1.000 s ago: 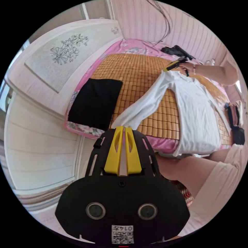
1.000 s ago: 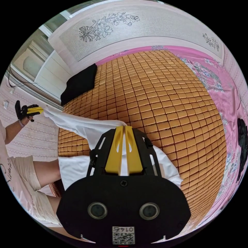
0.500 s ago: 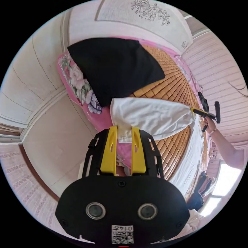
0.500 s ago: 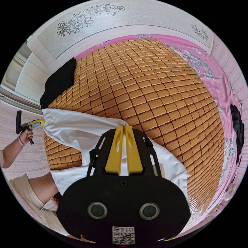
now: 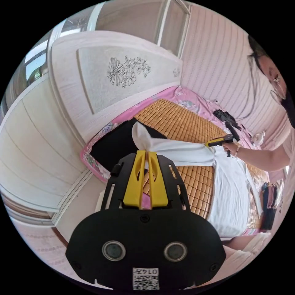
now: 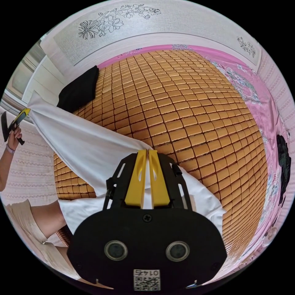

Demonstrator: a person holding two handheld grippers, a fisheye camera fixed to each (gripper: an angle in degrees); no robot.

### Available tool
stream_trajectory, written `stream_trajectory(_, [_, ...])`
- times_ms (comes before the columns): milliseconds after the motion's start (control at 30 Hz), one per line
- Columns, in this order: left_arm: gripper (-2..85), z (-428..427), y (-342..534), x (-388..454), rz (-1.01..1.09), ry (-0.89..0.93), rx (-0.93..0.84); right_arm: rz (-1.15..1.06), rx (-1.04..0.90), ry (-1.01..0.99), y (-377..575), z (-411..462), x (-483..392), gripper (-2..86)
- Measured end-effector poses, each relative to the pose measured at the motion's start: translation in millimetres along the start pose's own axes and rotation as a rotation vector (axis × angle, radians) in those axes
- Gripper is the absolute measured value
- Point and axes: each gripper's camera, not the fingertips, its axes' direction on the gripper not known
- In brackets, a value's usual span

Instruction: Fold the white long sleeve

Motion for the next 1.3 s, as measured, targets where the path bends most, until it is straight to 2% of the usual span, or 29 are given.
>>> stream_trajectory(200, [3.9, 66, 28, -43, -0.278, -0.037, -0.181, 0.025, 0.064, 0.022, 21, -31, -9, -0.5])
stream_trajectory(400, [4.4, 69, 20, -17, -0.187, -0.054, -0.191, 0.044, 0.075, 0.019, 44, -62, -30, -0.4])
stream_trajectory(500, [4.8, 78, 0, -4, -0.134, -0.083, -0.175, 0.042, 0.148, 0.004, 68, -85, -50, -0.4])
stream_trajectory(633, [6.2, 112, -26, 1, -0.105, -0.108, -0.191, 0.099, 0.206, 0.135, 120, -114, -74, -0.6])
stream_trajectory(767, [5.0, 153, -34, 3, -0.066, -0.106, -0.302, 0.206, 0.202, 0.312, 177, -134, -81, -0.9])
stream_trajectory(833, [3.7, 154, -36, -2, -0.175, -0.076, -0.309, 0.282, 0.114, 0.356, 216, -142, -77, -0.9])
stream_trajectory(933, [0.8, 152, -42, -3, -0.26, -0.05, -0.326, 0.325, 0.057, 0.257, 271, -159, -72, -0.9])
stream_trajectory(1133, [-0.8, 157, -51, 26, -0.139, -0.233, -0.376, 0.61, -0.026, 0.182, 388, -198, -66, -0.9])
stream_trajectory(1300, [-0.2, 160, -68, 39, -0.21, -0.292, -0.362, 0.744, -0.028, 0.135, 454, -220, -81, -0.9])
